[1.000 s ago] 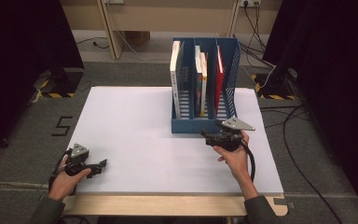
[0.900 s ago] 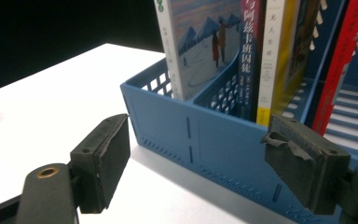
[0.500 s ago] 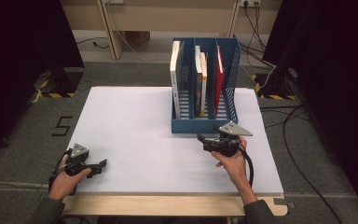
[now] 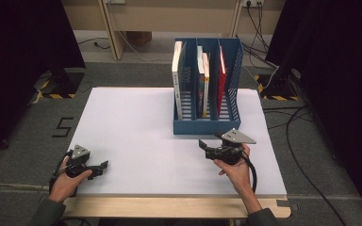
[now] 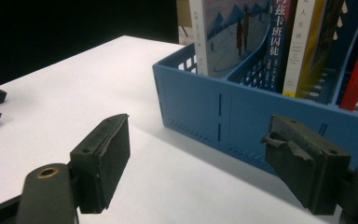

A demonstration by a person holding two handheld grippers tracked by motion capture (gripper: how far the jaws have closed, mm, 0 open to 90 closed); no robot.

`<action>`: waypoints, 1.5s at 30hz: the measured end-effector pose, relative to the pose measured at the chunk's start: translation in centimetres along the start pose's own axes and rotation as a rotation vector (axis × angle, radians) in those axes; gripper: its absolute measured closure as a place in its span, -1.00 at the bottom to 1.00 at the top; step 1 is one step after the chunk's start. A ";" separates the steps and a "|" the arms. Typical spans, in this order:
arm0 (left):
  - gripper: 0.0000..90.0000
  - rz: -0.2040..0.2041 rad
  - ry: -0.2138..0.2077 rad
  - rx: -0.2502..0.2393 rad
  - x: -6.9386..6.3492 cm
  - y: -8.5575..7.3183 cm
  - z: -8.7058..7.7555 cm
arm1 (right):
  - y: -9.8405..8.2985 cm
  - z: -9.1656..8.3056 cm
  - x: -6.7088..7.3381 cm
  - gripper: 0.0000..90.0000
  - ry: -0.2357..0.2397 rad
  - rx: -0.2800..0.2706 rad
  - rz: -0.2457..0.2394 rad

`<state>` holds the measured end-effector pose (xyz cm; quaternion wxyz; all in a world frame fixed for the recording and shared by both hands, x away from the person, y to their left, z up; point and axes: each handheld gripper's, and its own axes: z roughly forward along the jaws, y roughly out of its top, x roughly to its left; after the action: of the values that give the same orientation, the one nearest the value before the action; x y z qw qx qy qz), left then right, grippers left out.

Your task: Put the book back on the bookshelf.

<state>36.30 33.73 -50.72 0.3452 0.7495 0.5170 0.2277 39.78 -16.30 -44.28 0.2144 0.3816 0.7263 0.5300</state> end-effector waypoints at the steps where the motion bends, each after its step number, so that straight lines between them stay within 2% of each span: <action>1: -0.70 0.000 0.000 0.000 0.0 0.0 0.0 | -0.1 -0.1 0.1 -0.48 0.001 0.002 0.000; 8: -0.70 0.001 0.000 -0.001 0.0 0.0 0.0 | -0.9 -0.6 0.3 -0.48 0.001 0.020 -0.010; 12: -0.70 0.001 0.000 -0.001 0.0 0.0 0.0 | -1.8 -0.7 0.4 -0.48 0.013 0.052 -0.003; 21: -0.70 0.000 0.000 -0.002 0.0 -0.1 0.0 | -3.1 -0.7 0.2 -0.48 0.001 0.099 -0.007; 27: -0.70 0.000 -0.001 -0.004 0.0 -0.1 -0.1 | -3.5 -0.8 0.4 -0.49 -0.007 0.142 -0.028; 38: -0.70 0.000 -0.001 -0.006 0.0 -0.1 -0.1 | -4.3 -0.8 0.7 -0.50 0.015 0.200 -0.020; 45: -0.70 0.000 0.000 -0.006 0.0 -0.1 -0.1 | -5.2 -0.6 0.7 -0.51 0.023 0.282 -0.002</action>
<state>36.17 33.74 -50.77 0.3476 0.7484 0.5164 0.2290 37.25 -16.92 -48.81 0.1507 0.4010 0.7964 0.4269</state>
